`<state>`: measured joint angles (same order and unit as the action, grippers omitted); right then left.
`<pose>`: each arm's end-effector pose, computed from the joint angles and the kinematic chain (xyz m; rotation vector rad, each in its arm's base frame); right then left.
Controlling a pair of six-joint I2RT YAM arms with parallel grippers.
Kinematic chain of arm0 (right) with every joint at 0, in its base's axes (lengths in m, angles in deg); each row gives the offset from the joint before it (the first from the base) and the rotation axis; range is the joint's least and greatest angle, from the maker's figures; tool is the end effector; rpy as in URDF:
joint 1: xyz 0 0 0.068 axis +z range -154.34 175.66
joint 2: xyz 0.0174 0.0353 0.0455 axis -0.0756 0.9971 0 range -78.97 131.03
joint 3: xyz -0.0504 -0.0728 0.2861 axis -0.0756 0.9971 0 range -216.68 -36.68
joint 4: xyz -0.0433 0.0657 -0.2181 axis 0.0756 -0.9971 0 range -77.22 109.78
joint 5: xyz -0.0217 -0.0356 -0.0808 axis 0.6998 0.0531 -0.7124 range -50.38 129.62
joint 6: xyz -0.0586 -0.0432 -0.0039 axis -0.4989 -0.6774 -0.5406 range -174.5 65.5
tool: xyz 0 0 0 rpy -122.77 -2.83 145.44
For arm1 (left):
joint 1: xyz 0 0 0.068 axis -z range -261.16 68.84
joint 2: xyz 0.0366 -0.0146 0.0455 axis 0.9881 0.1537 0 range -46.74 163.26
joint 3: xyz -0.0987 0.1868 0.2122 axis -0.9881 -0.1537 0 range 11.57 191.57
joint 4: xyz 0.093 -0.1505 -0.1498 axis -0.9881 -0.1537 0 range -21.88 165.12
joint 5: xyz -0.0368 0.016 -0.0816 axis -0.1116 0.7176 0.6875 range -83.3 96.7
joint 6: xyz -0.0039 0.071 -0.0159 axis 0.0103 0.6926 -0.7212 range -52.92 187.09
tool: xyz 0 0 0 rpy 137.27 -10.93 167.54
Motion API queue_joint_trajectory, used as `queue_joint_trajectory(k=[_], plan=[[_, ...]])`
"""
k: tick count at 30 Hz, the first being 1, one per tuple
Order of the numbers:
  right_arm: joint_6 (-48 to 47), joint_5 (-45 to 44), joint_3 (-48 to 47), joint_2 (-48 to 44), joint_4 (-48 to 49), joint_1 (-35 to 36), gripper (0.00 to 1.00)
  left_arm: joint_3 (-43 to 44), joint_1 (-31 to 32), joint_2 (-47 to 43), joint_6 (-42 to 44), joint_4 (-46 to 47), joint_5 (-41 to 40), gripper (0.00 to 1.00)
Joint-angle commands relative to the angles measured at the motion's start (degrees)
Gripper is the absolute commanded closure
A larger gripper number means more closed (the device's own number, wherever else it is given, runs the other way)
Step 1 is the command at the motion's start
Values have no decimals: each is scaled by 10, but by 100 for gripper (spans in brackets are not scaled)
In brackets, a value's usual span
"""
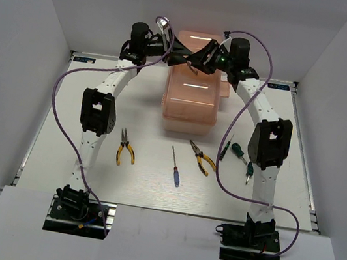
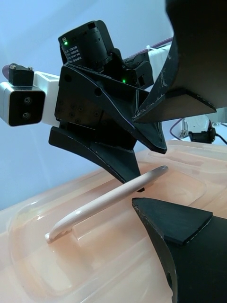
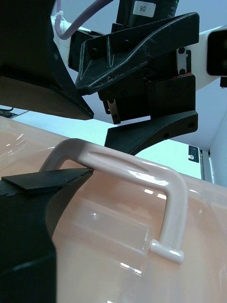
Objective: Sort the tools into containers
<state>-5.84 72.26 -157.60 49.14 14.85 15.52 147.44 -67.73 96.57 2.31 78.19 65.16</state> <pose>0.4979 0.2146 0.3494 0.0373 1.9626 1.3312 0.5504 -0.1846 0.3116 0.0597 1.9784 -1.7898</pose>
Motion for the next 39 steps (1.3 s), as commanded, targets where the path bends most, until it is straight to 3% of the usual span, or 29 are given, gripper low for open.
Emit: queue_joint_trajectory(k=[1,9,15,26,39], plan=[[0,25,-1,-12,65,2,49,0,13,27,5,-28,10,25],[-17,51,30,-35,75,-11,35,0,13,38,5,-59,4,25],[-27,78,48,-59,80,-27,35,0,13,38,17,-85,-12,27],[-128,95,156,-156,52,-86,35,0,25,22,131,-224,-79,34],[-131,98,256,-219,67,-145,35,14,59,27,195,-310,-195,39]])
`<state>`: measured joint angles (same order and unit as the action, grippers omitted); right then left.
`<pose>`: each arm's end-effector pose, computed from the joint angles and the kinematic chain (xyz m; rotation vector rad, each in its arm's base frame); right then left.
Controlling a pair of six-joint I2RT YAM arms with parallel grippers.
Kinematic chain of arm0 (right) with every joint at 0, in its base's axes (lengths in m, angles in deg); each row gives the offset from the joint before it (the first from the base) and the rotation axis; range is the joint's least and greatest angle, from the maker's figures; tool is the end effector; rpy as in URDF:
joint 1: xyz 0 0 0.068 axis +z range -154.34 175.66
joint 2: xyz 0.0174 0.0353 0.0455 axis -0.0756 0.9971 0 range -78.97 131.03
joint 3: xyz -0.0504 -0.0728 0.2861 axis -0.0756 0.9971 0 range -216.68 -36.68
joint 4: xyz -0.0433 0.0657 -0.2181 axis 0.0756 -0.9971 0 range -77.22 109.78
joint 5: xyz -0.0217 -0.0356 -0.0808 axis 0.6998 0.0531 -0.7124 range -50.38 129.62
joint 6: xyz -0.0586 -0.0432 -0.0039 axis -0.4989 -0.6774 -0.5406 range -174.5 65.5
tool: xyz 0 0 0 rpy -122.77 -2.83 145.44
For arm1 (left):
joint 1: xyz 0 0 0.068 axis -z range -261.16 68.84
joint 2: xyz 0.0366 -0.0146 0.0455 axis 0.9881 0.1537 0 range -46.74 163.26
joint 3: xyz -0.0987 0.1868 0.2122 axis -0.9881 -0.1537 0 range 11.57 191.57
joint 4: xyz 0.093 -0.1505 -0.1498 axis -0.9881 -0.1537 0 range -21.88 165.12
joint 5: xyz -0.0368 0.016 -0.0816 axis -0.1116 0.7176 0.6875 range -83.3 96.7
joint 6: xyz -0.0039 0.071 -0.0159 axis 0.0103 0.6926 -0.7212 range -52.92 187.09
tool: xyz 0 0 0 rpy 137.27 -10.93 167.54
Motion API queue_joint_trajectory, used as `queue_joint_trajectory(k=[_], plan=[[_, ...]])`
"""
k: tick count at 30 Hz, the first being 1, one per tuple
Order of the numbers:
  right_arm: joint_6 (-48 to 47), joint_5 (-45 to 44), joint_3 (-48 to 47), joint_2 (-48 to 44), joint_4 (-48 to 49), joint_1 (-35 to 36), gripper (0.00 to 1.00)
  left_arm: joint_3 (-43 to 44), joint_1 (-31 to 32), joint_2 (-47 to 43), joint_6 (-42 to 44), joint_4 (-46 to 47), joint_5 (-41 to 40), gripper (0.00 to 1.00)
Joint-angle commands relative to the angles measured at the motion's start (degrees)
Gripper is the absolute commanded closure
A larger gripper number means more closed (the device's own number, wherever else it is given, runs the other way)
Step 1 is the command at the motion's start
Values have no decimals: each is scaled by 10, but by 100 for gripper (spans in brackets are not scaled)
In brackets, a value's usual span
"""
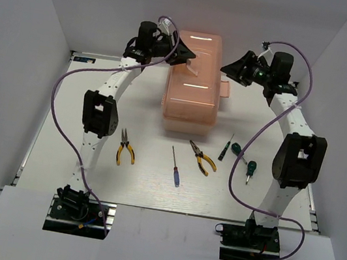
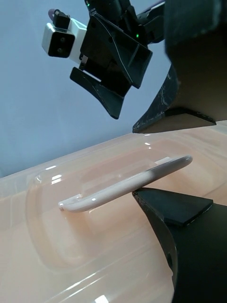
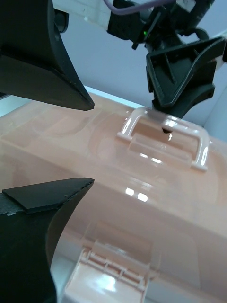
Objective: Sort the tools into containers
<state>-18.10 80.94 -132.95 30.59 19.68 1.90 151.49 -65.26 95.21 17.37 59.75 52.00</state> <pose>0.4481 0.0893 0.3698 -0.0500 1.9026 1.1645 0.5421 -0.1992 0.3108 0.0048 2.0742 -1.4848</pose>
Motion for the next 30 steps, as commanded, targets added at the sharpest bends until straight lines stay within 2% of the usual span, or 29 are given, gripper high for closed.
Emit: queue_joint_trajectory(k=[1,9,12,16,20,24,28,30], plan=[[-8,11,18,-36,20,-18,35,-26,34,40,50,-126,-70,39],[-12,17,42,-44,24,-39,35,-26,47,40,91,-171,-143,52],[-11,17,47,-45,24,-44,35,-26,52,40,105,-186,-164,61],[-22,17,51,-46,19,-49,35,-26,52,35,118,-200,-186,77],[-65,-5,51,-51,-31,-47,35,-20,52,18,140,-200,-208,100],[-139,-52,40,-49,-91,-48,32,-20,57,-7,146,-169,-215,100],[-162,-77,22,-17,-133,-50,23,-15,57,-29,114,-108,-209,100],[-170,-82,12,0,-137,-49,23,-2,57,-37,108,-102,-209,100]])
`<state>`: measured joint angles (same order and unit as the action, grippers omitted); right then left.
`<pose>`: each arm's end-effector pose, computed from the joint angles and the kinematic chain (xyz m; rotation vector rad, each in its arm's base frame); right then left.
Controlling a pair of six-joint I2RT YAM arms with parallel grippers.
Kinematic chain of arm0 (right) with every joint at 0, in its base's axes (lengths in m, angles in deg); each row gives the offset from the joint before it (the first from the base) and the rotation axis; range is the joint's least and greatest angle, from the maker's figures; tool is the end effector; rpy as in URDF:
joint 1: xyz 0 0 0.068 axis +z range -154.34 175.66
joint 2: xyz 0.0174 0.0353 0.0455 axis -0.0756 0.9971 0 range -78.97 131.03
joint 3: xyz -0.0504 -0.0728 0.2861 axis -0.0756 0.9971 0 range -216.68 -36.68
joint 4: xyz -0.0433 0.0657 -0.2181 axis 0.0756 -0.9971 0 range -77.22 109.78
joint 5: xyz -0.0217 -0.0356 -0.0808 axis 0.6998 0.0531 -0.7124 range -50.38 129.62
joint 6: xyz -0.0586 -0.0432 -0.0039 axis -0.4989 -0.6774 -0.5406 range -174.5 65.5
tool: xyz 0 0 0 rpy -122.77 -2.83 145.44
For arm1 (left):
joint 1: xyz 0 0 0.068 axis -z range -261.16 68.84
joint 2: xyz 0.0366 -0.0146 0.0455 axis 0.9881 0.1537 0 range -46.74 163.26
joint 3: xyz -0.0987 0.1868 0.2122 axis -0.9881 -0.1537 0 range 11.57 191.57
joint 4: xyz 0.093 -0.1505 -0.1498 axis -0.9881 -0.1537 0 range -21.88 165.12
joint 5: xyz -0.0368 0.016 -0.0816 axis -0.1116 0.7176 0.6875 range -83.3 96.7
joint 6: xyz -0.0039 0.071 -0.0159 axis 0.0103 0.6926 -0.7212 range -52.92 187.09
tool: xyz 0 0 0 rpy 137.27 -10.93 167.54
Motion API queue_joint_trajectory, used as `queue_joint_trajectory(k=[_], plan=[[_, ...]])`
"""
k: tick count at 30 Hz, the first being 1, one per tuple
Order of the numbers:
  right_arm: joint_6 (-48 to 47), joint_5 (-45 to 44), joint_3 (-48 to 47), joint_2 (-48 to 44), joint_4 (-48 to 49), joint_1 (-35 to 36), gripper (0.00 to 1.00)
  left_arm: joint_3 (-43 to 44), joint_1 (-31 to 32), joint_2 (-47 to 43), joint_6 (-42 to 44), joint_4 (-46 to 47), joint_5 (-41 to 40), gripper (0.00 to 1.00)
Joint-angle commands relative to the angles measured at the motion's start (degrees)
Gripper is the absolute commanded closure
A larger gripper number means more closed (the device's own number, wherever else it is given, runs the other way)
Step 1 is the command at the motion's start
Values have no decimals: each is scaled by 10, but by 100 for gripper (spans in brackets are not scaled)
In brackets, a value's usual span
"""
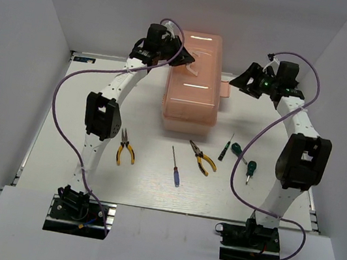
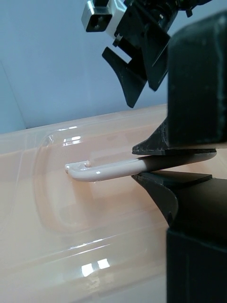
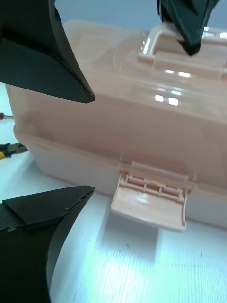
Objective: Sort the tools into containers
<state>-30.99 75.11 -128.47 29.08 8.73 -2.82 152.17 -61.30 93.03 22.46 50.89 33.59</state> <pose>0.4403 0.0469 0.3319 -0.0012 2.0704 0.9030 0.5289 -0.2202 0.3140 -0.1287 2.1296 -1.1648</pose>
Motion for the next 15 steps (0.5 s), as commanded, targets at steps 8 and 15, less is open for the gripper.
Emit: queue_joint_trajectory(k=[8,15], plan=[[-65,-34,-88,121,-40,3,23,-11,18,-33,43,-13,-8,100],[-22,12,-123,201,22,0,29,-11,18,-43,43,-32,-2,100]])
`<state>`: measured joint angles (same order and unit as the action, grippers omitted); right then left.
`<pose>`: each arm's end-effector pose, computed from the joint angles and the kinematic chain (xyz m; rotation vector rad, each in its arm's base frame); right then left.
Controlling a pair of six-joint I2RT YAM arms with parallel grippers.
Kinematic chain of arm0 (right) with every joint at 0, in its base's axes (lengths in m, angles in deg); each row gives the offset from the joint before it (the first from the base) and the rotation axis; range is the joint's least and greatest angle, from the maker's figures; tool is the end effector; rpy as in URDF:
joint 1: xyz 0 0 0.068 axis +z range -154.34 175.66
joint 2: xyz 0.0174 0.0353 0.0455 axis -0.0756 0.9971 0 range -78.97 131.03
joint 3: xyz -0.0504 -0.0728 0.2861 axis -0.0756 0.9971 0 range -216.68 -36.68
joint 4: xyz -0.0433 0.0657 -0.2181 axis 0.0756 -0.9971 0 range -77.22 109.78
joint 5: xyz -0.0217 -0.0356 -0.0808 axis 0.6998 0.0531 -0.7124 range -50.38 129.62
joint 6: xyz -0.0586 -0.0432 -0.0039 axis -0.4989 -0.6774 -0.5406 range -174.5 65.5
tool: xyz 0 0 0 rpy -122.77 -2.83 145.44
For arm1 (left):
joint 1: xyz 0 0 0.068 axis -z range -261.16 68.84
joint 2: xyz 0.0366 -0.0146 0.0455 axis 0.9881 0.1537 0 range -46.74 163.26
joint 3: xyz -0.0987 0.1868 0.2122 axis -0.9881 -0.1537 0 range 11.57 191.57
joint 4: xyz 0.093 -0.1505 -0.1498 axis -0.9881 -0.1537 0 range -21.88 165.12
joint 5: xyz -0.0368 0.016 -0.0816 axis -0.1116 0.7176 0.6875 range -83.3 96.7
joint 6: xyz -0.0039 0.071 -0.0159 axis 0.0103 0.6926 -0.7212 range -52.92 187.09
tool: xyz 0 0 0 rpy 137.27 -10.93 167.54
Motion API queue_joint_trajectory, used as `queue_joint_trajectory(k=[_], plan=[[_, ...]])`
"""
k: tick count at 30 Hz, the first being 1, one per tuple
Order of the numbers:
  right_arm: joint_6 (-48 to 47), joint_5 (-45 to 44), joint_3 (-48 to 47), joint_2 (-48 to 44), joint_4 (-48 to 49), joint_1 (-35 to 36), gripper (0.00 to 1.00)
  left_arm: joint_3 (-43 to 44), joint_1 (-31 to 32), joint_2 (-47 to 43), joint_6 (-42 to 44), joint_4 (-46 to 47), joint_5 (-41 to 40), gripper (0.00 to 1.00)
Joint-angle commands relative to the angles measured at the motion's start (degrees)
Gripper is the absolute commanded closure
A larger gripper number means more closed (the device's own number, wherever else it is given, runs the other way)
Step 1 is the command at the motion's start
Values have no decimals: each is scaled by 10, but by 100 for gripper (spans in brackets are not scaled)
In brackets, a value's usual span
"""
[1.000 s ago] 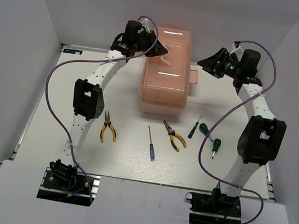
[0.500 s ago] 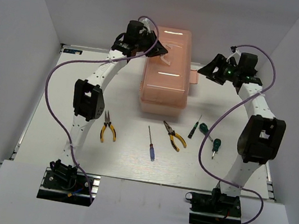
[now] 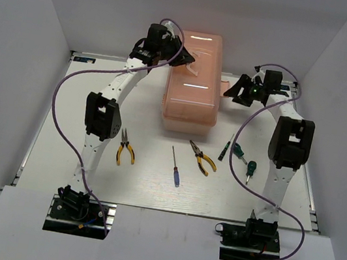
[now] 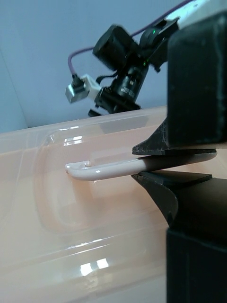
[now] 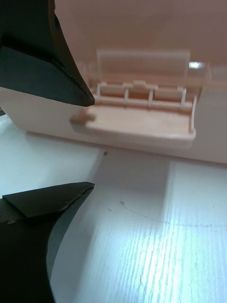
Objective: Sort the tools into containers
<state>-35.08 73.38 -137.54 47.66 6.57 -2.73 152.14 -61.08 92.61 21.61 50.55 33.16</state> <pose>0.5075 0.0480 0.2305 0.0262 2.2523 0.8591 0.5267 -0.2213 0.3171 -0.1457 2.1309 -1.1686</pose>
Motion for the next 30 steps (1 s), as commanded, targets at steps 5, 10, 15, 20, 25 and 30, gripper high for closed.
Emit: queue_joint_trajectory(k=[5,10,15,20,25,30], plan=[[58,70,-33,46,101,2,45,-17,15,-50,51,-28,3,100],[114,125,-4,54,204,-5,79,-17,15,-56,51,-34,3,100],[128,129,9,40,224,-28,100,-35,15,-89,51,-39,-8,100],[109,92,30,14,203,-49,100,-77,-1,-156,51,-44,-2,100],[90,79,43,2,182,-77,100,-135,-47,-208,64,-66,-8,100],[77,68,58,-9,179,-87,100,-159,-107,-239,57,-42,11,100]])
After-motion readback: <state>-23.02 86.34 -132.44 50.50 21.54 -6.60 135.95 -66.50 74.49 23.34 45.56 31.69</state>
